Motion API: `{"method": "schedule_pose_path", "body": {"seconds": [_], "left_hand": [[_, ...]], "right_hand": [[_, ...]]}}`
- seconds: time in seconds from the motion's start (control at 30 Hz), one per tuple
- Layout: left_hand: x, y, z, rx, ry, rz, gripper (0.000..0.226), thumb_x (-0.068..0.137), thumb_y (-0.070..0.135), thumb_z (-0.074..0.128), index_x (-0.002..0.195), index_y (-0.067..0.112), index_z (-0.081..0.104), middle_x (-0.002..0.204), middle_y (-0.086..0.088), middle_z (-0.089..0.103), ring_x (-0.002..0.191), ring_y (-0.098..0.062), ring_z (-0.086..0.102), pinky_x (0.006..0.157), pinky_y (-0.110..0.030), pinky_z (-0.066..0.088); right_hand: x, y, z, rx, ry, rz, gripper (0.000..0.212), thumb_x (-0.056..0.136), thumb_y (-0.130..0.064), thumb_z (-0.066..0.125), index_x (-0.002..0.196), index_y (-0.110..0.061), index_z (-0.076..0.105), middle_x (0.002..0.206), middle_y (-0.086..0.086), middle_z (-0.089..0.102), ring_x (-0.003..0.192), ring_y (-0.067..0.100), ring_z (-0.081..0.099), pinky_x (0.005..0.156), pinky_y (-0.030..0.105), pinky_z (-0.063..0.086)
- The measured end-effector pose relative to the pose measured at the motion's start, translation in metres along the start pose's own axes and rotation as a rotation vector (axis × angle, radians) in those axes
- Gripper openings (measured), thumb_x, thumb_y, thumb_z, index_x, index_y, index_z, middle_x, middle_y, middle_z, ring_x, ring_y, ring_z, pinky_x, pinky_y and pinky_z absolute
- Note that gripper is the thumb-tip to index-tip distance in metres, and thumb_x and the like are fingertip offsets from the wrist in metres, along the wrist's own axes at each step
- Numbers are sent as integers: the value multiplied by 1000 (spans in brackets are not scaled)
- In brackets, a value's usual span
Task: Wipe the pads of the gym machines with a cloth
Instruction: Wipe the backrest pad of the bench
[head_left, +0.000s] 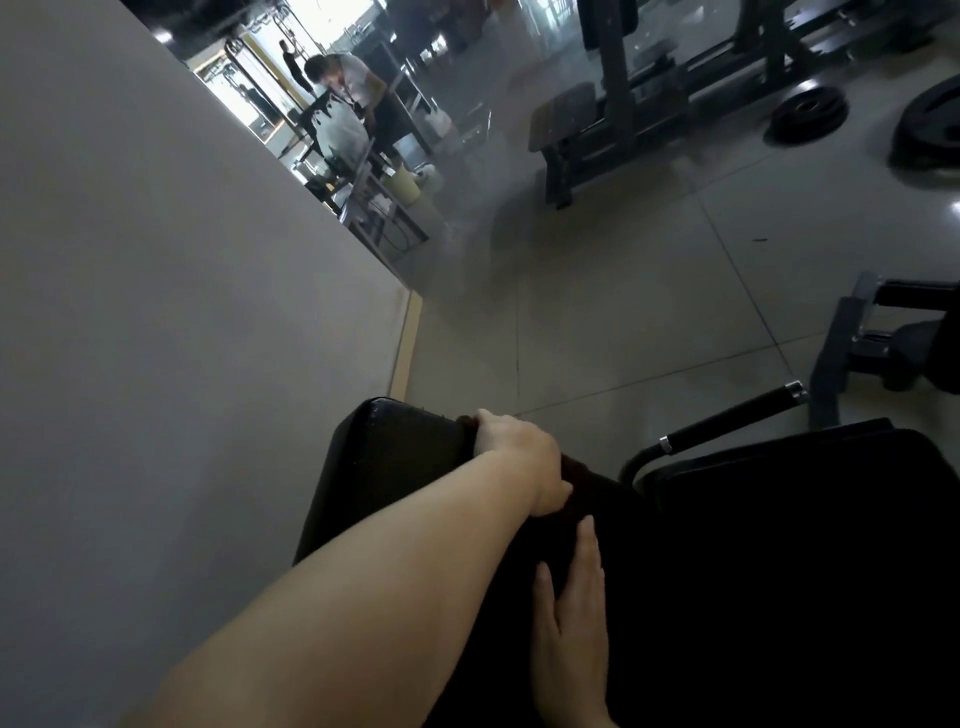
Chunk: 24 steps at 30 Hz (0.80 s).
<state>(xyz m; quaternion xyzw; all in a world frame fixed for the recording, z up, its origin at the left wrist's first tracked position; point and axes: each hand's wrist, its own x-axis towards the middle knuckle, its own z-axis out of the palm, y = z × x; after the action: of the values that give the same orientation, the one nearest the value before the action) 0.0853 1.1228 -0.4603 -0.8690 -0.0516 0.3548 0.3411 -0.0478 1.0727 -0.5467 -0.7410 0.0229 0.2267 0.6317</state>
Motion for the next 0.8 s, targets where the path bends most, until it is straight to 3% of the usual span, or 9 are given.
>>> {"method": "schedule_pose_path", "body": {"seconds": [0.07, 0.2, 0.5, 0.67, 0.8], "left_hand": [[1, -6, -1, -17, 5, -35, 48, 96, 49, 38, 124, 12, 53, 121, -10, 57, 108, -31, 54, 95, -46, 35], [-5, -35, -11, -120, 8, -90, 38, 97, 41, 42, 116, 12, 55, 97, -6, 53, 90, -23, 54, 84, -37, 43], [-42, -78, -19, -79, 62, -326, 33, 98, 40, 42, 103, 10, 54, 77, -6, 45, 71, -21, 48, 71, -34, 40], [-76, -102, -4, -325, 251, -471, 35, 100, 38, 37, 109, 9, 54, 89, -9, 50, 82, -24, 56, 71, -36, 49], [-105, -102, 19, -547, 424, -433, 44, 102, 33, 33, 140, 12, 37, 123, -11, 50, 105, -27, 55, 79, -36, 45]], "right_hand": [[1, -1, -1, -90, -10, -2, 56, 101, -38, 24, 133, -32, -22, 147, -17, -18, 133, -4, -14, 115, 23, -7], [3, -12, -3, -249, -69, 34, 52, 101, -45, 16, 134, -29, -21, 155, -6, -22, 136, 2, -22, 118, 30, -8], [-19, -43, 7, -237, -157, -96, 65, 97, -55, 23, 139, -34, -22, 145, -19, -32, 135, 0, -29, 115, 30, -14], [-21, -40, 11, -258, -114, -100, 63, 96, -56, 20, 139, -33, -20, 151, -16, -27, 139, 2, -24, 117, 31, -11], [-21, -40, 14, -241, -111, -117, 67, 94, -56, 20, 147, -30, -10, 155, -15, -19, 140, 1, -20, 118, 31, -8]]}}
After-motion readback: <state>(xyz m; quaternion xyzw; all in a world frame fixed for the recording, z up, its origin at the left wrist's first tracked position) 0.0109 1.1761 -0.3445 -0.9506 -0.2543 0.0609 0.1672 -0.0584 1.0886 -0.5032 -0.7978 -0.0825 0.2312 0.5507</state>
